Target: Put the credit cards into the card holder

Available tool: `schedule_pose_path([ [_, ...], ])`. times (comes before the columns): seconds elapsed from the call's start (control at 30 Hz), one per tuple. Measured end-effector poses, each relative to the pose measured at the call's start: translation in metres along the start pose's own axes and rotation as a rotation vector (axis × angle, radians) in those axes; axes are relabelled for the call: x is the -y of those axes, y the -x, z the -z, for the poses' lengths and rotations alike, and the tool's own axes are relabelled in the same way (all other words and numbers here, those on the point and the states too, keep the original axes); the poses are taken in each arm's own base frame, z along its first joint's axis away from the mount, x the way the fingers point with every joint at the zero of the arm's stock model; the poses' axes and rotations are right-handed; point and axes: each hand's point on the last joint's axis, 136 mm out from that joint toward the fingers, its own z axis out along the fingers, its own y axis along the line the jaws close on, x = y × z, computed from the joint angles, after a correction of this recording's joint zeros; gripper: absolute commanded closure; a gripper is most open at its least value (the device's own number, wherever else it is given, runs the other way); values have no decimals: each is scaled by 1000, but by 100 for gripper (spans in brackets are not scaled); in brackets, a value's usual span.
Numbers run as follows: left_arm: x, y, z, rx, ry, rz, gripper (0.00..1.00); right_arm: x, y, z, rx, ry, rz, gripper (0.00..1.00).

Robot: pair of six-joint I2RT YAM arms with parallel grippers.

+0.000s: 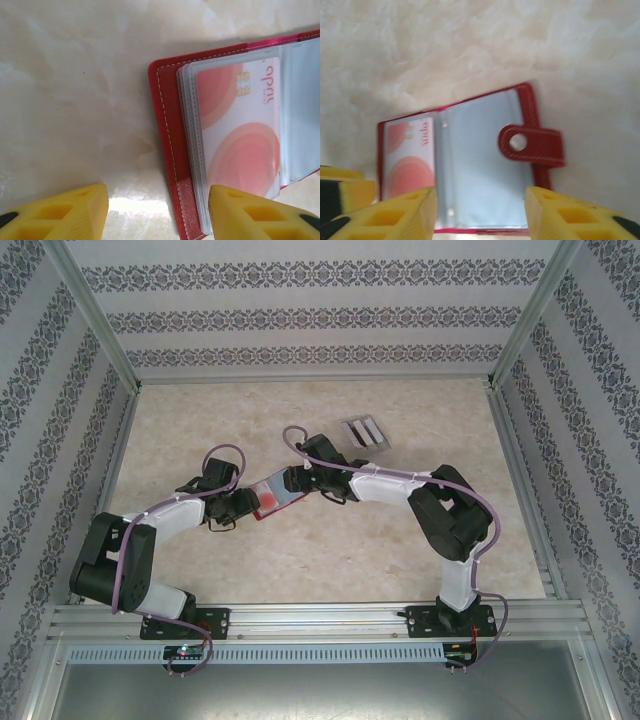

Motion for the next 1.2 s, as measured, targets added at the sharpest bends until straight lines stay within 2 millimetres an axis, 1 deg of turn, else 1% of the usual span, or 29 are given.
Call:
schedule_pose_path([
  [0.1,0,1,-1,0,-4,10,43,6,13,-1,5,-72,94,46],
  [0.17,1,1,-1,0,-8,18,43,10,16,-6,-5,-106,138,46],
  [0.27,0,1,-2,-3,-6,24,44,19,11,-17,-43,-147,185,46],
  [0.4,0,1,-3,-3,-5,28,44,31,-6,-30,-107,-182,227,48],
  [0.43,0,1,-4,-5,-6,30,44,33,-9,-31,-119,-193,234,50],
  [0.47,0,1,-4,-7,-8,31,44,36,-11,-33,-129,-202,241,54],
  [0.53,0,1,-4,-8,-8,33,46,38,-10,-35,-135,-214,255,68],
  [0.6,0,2,-4,-7,-9,36,48,40,-7,-35,-127,-231,256,78],
  [0.73,-1,2,-5,-7,-7,39,48,42,-5,-35,-121,-245,258,90],
  [0.8,-1,3,-5,-7,-12,39,47,41,-5,-35,-122,-238,252,93],
  [0.97,1,3,-6,-9,-20,35,45,33,-10,-36,-138,-186,223,96],
  [1.2,2,3,-6,-7,-24,30,46,12,-32,-33,-172,-62,116,97],
])
